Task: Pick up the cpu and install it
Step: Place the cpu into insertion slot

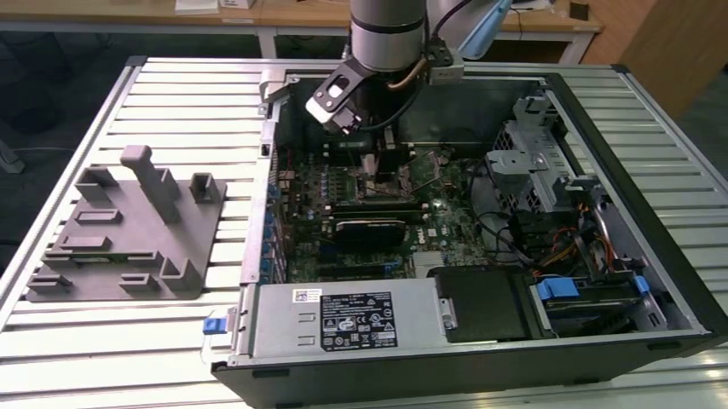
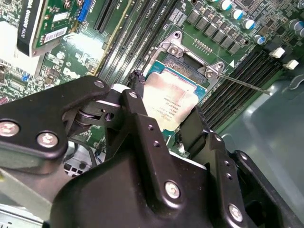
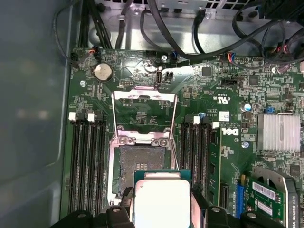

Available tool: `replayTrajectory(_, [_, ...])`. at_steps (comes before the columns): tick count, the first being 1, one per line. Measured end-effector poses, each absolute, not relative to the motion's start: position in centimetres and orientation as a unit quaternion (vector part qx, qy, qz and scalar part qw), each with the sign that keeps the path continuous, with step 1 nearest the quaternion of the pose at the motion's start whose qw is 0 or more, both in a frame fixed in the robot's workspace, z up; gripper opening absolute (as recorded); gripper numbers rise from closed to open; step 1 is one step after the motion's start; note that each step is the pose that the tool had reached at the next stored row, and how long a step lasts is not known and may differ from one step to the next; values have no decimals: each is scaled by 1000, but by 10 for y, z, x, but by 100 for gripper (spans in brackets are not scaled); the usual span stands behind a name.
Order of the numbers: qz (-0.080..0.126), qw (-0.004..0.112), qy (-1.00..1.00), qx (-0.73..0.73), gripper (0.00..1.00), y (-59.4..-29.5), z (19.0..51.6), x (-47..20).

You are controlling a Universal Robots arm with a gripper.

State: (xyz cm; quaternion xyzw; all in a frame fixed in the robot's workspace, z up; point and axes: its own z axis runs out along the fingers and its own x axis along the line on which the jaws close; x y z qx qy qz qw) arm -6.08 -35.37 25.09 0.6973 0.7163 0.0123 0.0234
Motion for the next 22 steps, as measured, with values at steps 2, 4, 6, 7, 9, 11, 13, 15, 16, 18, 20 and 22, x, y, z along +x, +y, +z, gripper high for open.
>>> replayTrajectory(2, [12, 23, 714, 700, 55, -353, 249, -61])
replayTrajectory(4, [12, 23, 713, 701, 55, -353, 247, -61])
replayTrajectory(6, [12, 24, 711, 702, 55, -352, 245, -61])
replayTrajectory(7, [12, 24, 711, 703, 55, -351, 244, -61])
replayTrajectory(9, [12, 24, 710, 704, 55, -349, 243, -61])
replayTrajectory(11, [12, 24, 709, 705, 55, -348, 241, -61])
replayTrajectory(13, [12, 24, 708, 706, 55, -346, 239, -60])
replayTrajectory(15, [12, 24, 707, 707, 55, -345, 237, -60])
replayTrajectory(16, [12, 24, 707, 707, 55, -344, 236, -60])
replayTrajectory(18, [12, 24, 706, 708, 55, -343, 233, -60])
replayTrajectory(20, [12, 24, 705, 708, 55, -342, 231, -60])
replayTrajectory(22, [11, 24, 705, 709, 55, -340, 229, -60])
